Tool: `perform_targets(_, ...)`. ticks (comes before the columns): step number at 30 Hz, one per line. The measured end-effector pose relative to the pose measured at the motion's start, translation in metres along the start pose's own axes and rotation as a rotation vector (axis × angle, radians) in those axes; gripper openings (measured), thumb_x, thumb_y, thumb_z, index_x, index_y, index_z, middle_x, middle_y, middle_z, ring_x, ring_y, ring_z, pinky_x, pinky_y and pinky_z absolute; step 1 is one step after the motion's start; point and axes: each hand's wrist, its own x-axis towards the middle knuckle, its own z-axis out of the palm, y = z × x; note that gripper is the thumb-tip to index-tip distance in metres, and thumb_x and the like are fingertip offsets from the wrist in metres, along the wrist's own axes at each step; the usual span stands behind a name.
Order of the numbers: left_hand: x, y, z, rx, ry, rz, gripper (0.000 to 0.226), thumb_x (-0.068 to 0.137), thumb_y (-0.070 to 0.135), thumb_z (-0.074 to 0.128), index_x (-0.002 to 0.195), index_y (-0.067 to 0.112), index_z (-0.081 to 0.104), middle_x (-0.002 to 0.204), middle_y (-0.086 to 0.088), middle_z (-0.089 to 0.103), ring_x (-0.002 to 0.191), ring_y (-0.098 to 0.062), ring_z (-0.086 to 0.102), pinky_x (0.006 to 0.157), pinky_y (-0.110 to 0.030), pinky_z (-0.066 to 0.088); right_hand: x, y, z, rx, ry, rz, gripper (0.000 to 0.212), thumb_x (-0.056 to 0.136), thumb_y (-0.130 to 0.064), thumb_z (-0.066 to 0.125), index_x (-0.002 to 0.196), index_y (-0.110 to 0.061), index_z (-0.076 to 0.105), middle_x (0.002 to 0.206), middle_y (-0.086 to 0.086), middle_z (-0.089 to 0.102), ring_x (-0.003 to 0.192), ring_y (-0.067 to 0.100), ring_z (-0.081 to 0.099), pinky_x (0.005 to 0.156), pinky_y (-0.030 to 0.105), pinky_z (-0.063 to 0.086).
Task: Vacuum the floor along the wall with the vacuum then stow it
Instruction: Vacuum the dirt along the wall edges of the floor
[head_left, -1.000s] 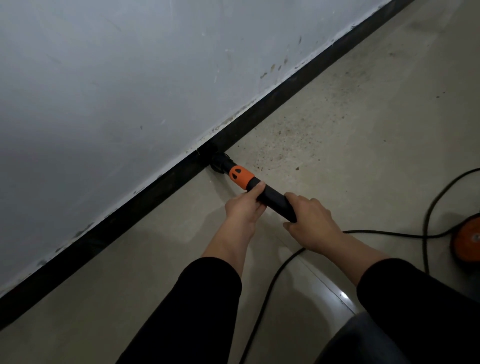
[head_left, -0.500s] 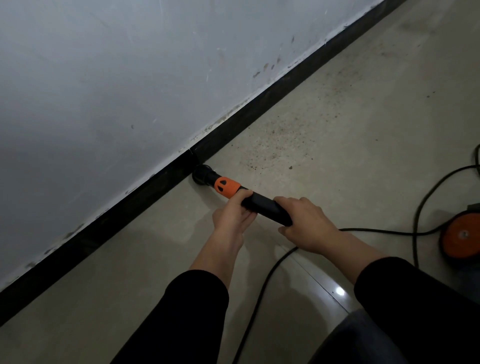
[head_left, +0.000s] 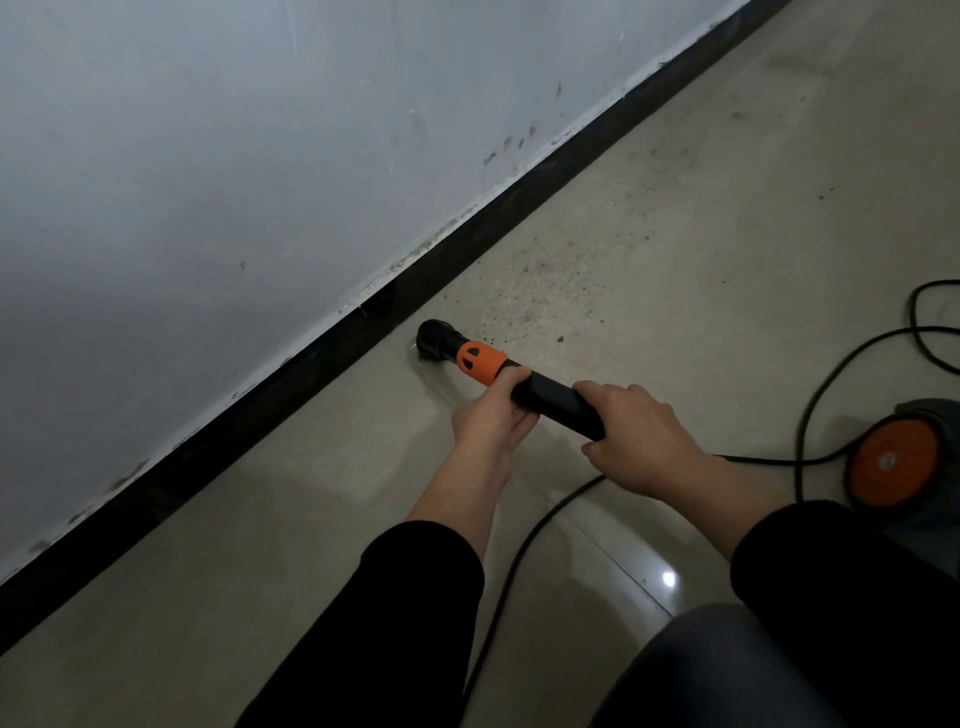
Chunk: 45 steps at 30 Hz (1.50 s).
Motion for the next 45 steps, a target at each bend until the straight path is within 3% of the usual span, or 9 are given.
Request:
perform_targets(22,-0.033,-0.047,0.041,0.055,-0.083,-0.073,0.029,0.078,0.015,0.078,0.098,-0.001,0.063,0.092,-0.016,0.073,0.081,-0.018,0.072,0.07,-0.022,0.059,-0.053,0.053,-0.016,0.076,0.009,0.139,0.035,0.078,-0.008,0.059,0.111,-0.021,0.055,0.094,0.003,0.062,0.088,0.028,0.056,0.074,0.035,0.047)
perform_targets(32,-0.061,-0.063,0.041,0.098,-0.105,-0.104,0.023,0.081,0.013,0.076,0.092,-0.002,0.062,0.09,-0.017,0.073,0.076,-0.018,0.072,0.06,-0.021,0.058,-0.081,0.063,-0.021,0.108,-0.036,0.163,0.03,0.076,-0.008,0.061,0.102,-0.021,0.058,0.088,0.003,0.063,0.083,0.026,0.059,0.072,0.036,0.051)
perform_targets(39,-0.063,-0.071,0.056,0.147,-0.146,-0.12,0.039,0.08,0.015,0.077,0.109,-0.006,0.061,0.098,-0.019,0.072,0.087,-0.022,0.073,0.074,-0.026,0.06,-0.093,0.073,-0.027,0.121,-0.026,0.223,0.028,0.078,-0.009,0.061,0.101,-0.023,0.057,0.089,0.003,0.062,0.083,0.026,0.059,0.066,0.032,0.047)
perform_targets(45,-0.061,-0.082,0.069,0.21,-0.189,-0.135,0.036,0.082,0.014,0.076,0.109,-0.005,0.061,0.097,-0.018,0.072,0.085,-0.02,0.072,0.067,-0.021,0.059,-0.102,0.085,-0.026,0.168,-0.016,0.282,0.027,0.078,-0.008,0.059,0.101,-0.022,0.057,0.087,0.003,0.059,0.081,0.024,0.058,0.066,0.034,0.049)
